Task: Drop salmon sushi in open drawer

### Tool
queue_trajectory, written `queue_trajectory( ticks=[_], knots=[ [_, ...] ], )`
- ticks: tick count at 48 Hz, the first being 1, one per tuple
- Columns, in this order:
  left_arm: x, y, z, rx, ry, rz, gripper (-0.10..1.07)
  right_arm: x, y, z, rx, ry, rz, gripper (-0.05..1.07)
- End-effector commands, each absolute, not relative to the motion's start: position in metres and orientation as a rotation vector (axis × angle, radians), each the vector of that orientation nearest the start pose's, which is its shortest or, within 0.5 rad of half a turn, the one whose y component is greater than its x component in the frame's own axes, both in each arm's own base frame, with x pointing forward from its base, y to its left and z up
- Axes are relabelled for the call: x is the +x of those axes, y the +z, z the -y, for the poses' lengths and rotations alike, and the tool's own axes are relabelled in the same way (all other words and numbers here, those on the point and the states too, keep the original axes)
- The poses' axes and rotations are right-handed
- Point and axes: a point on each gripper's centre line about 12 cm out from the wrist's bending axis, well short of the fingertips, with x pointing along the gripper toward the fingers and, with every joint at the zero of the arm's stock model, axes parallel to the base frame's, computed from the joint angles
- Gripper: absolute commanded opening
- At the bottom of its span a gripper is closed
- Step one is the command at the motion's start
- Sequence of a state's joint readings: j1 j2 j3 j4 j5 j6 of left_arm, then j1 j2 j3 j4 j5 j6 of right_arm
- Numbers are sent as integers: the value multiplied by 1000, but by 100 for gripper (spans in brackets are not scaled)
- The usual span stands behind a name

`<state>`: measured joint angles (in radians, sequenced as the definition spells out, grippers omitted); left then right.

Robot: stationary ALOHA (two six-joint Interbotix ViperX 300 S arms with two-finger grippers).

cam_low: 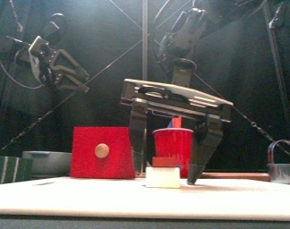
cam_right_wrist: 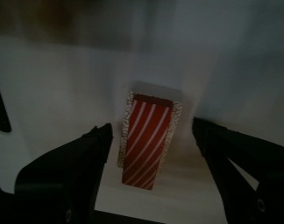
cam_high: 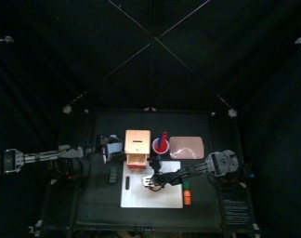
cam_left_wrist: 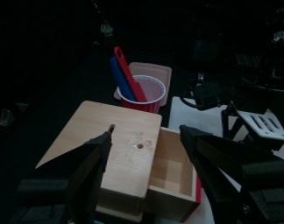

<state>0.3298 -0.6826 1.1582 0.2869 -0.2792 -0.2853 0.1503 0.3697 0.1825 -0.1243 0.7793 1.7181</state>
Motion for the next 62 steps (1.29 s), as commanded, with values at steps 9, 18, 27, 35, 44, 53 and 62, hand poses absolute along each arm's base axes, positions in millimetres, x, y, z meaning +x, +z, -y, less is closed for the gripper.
queue_trajectory(
  ticks=[9,18,27,35,44,53,62],
  knots=[
    [232,242,-69,-50,247,-179,96,440,138,-54,1167,-1000,-1021,68],
    [233,245,-69,-47,247,-174,96,422,194,-41,964,-867,-1016,68],
    [234,245,-65,-51,231,-170,96,411,225,-5,717,-660,-1129,68],
    [234,246,-67,-98,252,-159,96,422,235,31,540,-453,-1183,67],
    [225,237,-82,-166,336,-168,96,449,246,58,366,-319,-1160,67],
    [219,227,-87,-175,369,-196,96,481,243,63,244,-237,-1153,67],
    [213,220,-91,-182,396,-211,96,508,249,77,183,-223,-1127,67]
  ],
)
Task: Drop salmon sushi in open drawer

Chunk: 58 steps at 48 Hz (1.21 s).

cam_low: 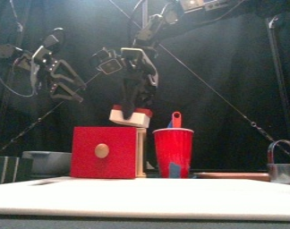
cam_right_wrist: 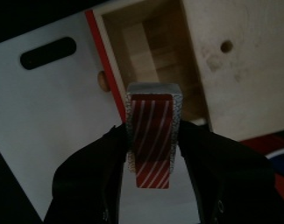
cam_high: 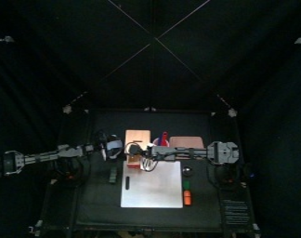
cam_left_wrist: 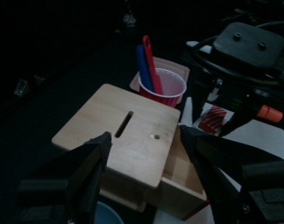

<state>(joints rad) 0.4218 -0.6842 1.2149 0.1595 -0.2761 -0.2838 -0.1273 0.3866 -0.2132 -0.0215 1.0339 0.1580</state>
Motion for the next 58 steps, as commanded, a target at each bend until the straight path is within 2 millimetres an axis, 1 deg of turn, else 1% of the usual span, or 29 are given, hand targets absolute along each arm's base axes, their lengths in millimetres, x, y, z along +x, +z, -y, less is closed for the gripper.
queue_trajectory(
  ticks=[1,6,12,18,29,39,48,52,58],
  knots=[
    [213,220,-92,-181,397,-210,96,510,251,78,176,-220,-1124,67],
    [212,219,-93,-182,402,-214,96,517,251,83,170,-212,-1135,68],
    [209,214,-92,-186,406,-229,96,523,240,85,144,-207,-1165,68],
    [207,208,-91,-194,408,-243,96,525,236,81,116,-149,-1178,70],
    [206,206,-91,-199,410,-253,96,525,227,81,120,-138,-1192,79],
    [205,205,-91,-201,411,-255,96,524,220,83,118,-138,-1206,82],
    [206,205,-91,-202,412,-257,96,521,214,83,116,-141,-1228,91],
    [206,206,-91,-204,412,-255,96,520,215,83,112,-144,-1228,91],
    [206,206,-91,-201,413,-254,96,521,225,82,101,-151,-1206,91]
  ],
)
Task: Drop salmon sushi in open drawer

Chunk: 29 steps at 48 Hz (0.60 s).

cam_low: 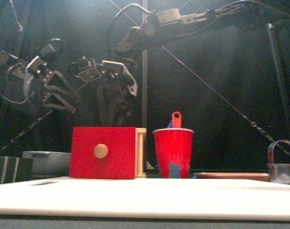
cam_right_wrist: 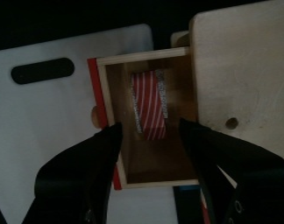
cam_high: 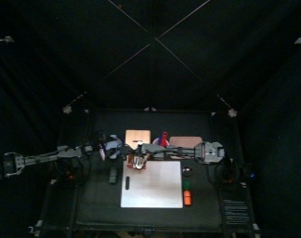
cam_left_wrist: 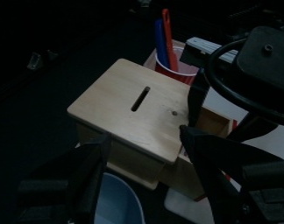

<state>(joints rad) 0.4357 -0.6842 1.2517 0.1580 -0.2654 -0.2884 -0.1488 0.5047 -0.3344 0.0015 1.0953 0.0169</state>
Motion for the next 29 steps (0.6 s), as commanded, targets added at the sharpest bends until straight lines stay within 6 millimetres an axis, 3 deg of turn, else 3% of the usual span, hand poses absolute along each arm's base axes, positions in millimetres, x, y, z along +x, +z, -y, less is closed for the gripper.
queue_trajectory(
  ticks=[1,14,29],
  knots=[
    [206,206,-91,-200,411,-254,96,520,228,82,104,-152,-1201,91],
    [210,213,-91,-197,406,-236,96,506,276,79,107,-165,-1017,90],
    [216,224,-88,-194,382,-210,96,462,277,71,187,-163,-811,90]
  ],
)
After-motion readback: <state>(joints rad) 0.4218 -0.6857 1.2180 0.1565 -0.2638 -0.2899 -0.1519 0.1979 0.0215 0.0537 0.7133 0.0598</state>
